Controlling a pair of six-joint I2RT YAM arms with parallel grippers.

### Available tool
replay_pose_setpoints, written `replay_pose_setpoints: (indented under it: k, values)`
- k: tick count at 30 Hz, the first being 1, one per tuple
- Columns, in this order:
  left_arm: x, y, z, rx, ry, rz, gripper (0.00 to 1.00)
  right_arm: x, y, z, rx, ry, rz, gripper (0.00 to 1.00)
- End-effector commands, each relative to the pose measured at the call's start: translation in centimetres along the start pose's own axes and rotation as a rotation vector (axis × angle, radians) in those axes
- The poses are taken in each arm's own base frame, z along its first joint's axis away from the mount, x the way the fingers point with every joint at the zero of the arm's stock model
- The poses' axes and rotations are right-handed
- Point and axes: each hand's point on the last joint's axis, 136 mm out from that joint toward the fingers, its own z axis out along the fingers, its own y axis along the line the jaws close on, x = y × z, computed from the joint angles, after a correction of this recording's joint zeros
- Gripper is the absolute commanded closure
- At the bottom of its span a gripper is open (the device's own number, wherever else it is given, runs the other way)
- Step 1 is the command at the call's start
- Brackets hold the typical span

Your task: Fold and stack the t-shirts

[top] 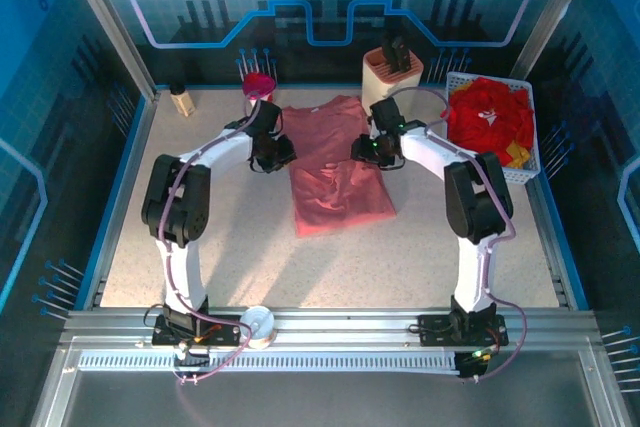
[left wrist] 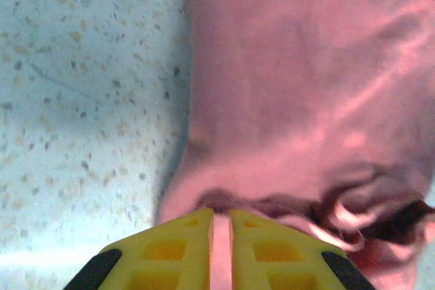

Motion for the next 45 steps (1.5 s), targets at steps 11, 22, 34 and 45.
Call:
replay_pose_setpoints:
  k: [11, 22, 34, 45]
  values:
    - [10.1, -3.6, 3.0, 0.087, 0.181, 0.066, 0.85, 3.8, 1.7, -1.5, -0.141, 0.037, 0.022, 0.44]
    - [6.0, -0.5, 6.1, -0.017, 0.143, 0.000, 0.88, 6.7, -2.7, 2.8, -0.011, 0.126, 0.145, 0.48]
    - [6.2, 4.2, 3.4, -0.087, 0.140, -0.046, 0.89, 7.5, -6.6, 1.6, 0.063, 0.063, 0.245, 0.47]
    - [6.7, 3.2, -0.5, -0.045, 0.121, -0.013, 0.87, 5.9, -3.8, -1.1, -0.062, 0.019, 0.182, 0.32]
